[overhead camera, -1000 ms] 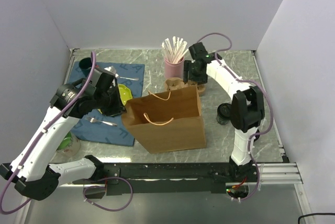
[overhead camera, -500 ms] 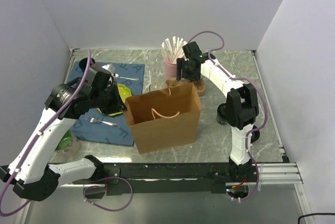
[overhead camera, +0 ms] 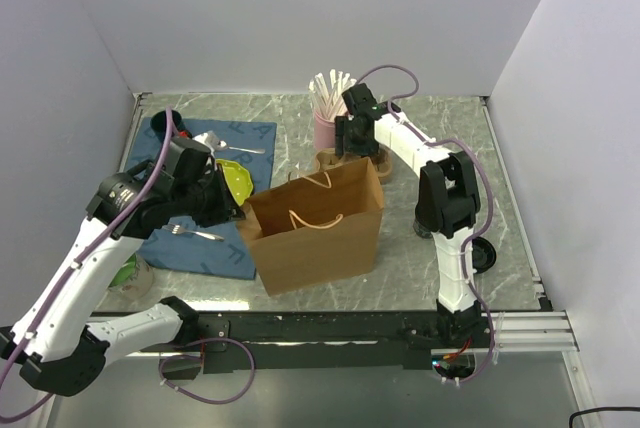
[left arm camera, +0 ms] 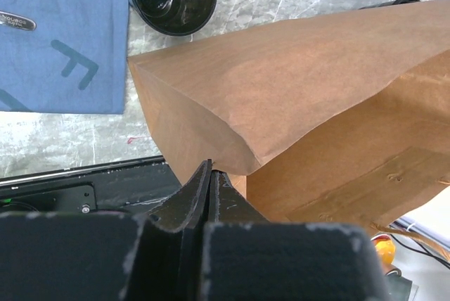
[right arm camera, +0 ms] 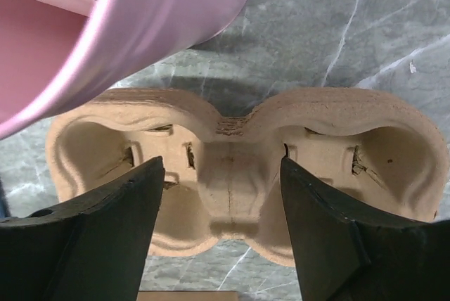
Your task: Pack the takeout coffee
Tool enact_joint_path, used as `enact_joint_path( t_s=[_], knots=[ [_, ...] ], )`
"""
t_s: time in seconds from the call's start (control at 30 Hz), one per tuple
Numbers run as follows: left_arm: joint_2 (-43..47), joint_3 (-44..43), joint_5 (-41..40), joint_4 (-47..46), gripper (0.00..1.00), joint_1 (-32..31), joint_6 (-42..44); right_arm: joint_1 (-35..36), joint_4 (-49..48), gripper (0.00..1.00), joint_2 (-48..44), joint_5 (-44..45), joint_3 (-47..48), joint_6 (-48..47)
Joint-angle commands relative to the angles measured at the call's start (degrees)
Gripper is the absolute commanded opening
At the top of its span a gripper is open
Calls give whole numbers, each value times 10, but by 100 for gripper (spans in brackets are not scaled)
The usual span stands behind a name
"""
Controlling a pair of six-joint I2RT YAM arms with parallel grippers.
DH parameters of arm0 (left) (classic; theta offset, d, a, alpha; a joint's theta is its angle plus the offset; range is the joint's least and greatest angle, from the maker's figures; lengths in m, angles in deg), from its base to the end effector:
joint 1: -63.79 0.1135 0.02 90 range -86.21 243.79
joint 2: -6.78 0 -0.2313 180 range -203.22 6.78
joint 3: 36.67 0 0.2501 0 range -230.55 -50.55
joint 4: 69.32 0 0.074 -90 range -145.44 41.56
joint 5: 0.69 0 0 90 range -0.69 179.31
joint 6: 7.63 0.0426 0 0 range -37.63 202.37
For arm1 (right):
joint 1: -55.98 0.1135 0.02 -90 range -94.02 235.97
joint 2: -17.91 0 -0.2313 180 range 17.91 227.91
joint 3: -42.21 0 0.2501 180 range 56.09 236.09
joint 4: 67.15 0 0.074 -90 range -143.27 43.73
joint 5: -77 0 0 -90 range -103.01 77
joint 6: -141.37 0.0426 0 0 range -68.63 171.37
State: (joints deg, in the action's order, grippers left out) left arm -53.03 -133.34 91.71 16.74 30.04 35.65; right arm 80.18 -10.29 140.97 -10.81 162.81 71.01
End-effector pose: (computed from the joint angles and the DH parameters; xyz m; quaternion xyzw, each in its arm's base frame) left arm 0.1486 -0.1015 0.3752 -0.0986 0.9319 -0.2401 0.2534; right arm 0.4162 0.1852 0.1964 -0.0333 0.9636 0.0816 0.2523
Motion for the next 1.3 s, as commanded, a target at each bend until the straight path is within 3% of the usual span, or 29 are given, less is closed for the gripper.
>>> enact_joint_path(
  t_s=[0.0, 0.2, 0.63, 1.0, 1.27],
  knots=[
    [-5, 2, 15, 13, 5, 1, -7, 4, -2, 70, 2, 21, 25, -4],
    [-17, -17, 7, 19, 5, 1, -2, 4, 9, 59, 12, 39, 32, 3],
    [-33, -33, 5, 4, 6, 2, 1, 3, 34, 57, 27, 34, 39, 15],
    [-13, -19, -3, 5, 6, 1, -12, 1, 35, 38, 6, 72, 24, 10],
    [-4, -13, -4, 9, 6, 1, -15, -18, 21, 39, -22, 67, 3, 9]
  ],
)
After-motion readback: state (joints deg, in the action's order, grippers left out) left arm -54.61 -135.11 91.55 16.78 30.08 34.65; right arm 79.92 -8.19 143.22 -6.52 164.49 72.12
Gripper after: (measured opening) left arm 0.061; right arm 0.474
